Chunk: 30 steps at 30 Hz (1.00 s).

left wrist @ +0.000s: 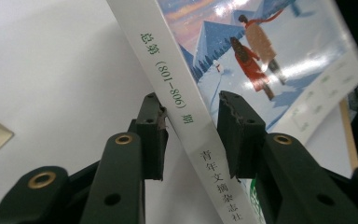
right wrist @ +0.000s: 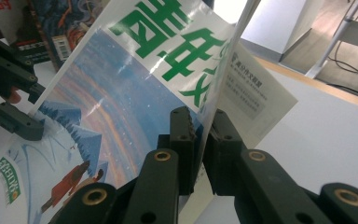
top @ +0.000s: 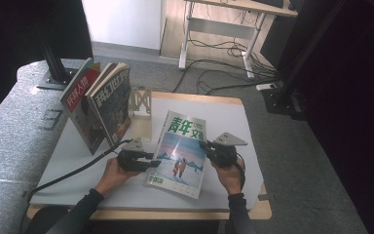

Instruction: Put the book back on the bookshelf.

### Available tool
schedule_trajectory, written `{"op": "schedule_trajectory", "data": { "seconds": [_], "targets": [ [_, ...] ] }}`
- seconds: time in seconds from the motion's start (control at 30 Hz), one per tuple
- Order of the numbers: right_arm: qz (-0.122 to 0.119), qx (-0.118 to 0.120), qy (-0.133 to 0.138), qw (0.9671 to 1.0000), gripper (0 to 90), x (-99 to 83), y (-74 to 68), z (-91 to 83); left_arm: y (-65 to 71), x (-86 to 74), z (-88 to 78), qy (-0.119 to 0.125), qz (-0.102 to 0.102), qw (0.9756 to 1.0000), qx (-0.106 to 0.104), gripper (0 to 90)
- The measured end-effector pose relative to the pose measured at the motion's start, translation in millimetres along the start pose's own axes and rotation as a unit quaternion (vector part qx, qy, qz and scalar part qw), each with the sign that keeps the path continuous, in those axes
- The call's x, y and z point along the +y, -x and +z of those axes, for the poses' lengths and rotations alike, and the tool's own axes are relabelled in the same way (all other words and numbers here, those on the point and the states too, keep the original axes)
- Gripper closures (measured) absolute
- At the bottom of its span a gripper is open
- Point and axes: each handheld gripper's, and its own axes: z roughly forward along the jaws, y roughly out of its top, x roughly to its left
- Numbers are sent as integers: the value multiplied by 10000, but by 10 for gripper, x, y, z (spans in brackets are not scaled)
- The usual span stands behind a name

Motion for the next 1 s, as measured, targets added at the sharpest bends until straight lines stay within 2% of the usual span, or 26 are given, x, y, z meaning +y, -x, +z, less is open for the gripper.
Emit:
{"op": "schedule_trajectory", "data": {
  "seconds": [0.1, 0.27, 0.4, 0.57, 0.73, 0.83, 0.9, 1.0],
  "targets": [
    [11, 114, 6, 9999, 805, -15, -6, -12, 29, -28, -49, 12, 72, 10000, -15, 638],
    [-1, 224, 31, 9997, 807, -33, -38, -39, 62, -100, -125, 146, 66, 9999, -65, 650],
    [88, 337, 103, 9993, 806, -36, -31, -72, 98, -120, -174, 192, 128, 9997, -78, 663],
    [98, 377, 148, 9991, 791, -33, -44, -94, 129, -133, -206, 209, 168, 9996, -82, 674],
    [85, 425, 198, 9989, 724, -29, -36, -126, 171, -155, -262, 223, 219, 9994, -147, 689],
    [78, 375, 136, 9992, 676, -24, -26, -131, 197, -165, -296, 213, 303, 9992, -172, 698],
    [82, 339, 105, 9993, 625, -28, -14, -134, 223, -174, -320, 222, 347, 9989, -212, 706],
    [158, 419, 107, 9989, 532, -30, 0, -144, 268, -185, -352, 217, 442, 9985, -230, 719]
  ]
}}
